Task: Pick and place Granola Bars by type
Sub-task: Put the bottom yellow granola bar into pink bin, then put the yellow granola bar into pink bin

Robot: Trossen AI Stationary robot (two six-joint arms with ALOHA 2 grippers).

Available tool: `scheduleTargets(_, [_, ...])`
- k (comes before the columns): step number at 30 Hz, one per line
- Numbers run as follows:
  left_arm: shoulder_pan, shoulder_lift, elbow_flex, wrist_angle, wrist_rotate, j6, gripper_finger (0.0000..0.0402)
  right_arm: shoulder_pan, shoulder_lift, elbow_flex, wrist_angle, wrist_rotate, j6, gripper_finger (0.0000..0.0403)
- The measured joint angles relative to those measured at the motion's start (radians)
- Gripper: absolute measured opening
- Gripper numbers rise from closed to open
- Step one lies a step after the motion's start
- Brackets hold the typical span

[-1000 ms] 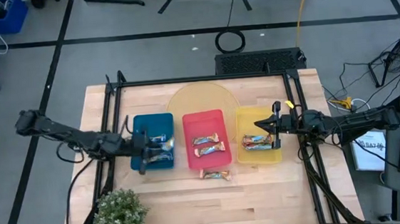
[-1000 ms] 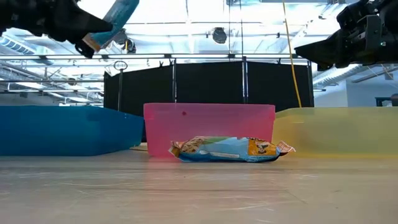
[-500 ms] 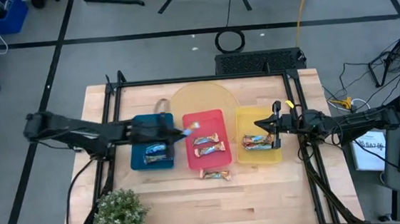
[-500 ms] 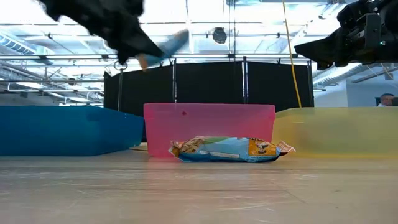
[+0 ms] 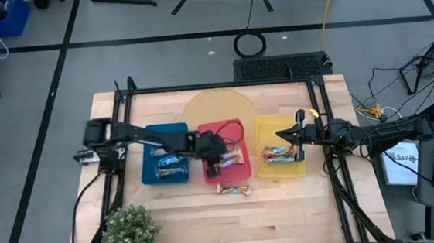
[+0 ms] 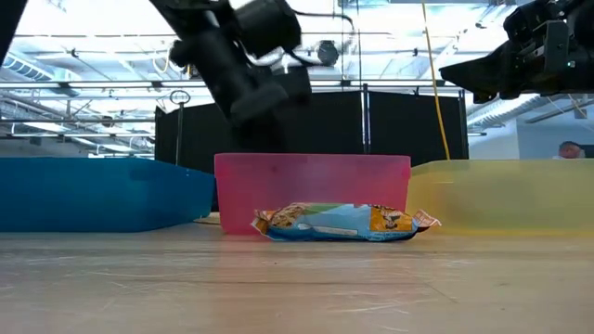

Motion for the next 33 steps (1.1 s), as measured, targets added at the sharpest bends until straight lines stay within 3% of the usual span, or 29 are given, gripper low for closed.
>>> scheduleTargets(8, [-0.001, 0.107, 0.085, -0.098, 0.025, -0.012, 0.0056, 0.0, 0.0, 0.0, -0.001, 0.0, -0.003, 0.0])
scheduleTargets(18, [-0.036, 0.002, 0.086, -0.116, 0.009, 0.081, 0.0201, 0.0, 0.0, 0.0, -0.002, 0.0, -0.003, 0.0])
scheduleTargets(22, [-0.063, -0.154, 0.084, -0.211, -0.011, 0.118, 0.0243, 0.0, 0.0, 0.0, -0.006, 0.0, -0.003, 0.0])
scheduleTargets(26, [-0.114, -0.369, -0.019, -0.211, -0.123, 0.177, 0.0245, 0.0, 0.0, 0.0, -0.008, 0.0, -0.003, 0.0])
scheduleTargets(29, [-0.148, -0.568, -0.188, -0.119, -0.182, 0.181, 0.022, 0.0, 0.0, 0.0, -0.01, 0.0, -0.001, 0.0])
scheduleTargets(33, [-0.178, -0.852, -0.501, 0.097, -0.194, 0.157, 0.0165, 0.0, 0.0, 0.0, -0.03, 0.0, -0.001, 0.0])
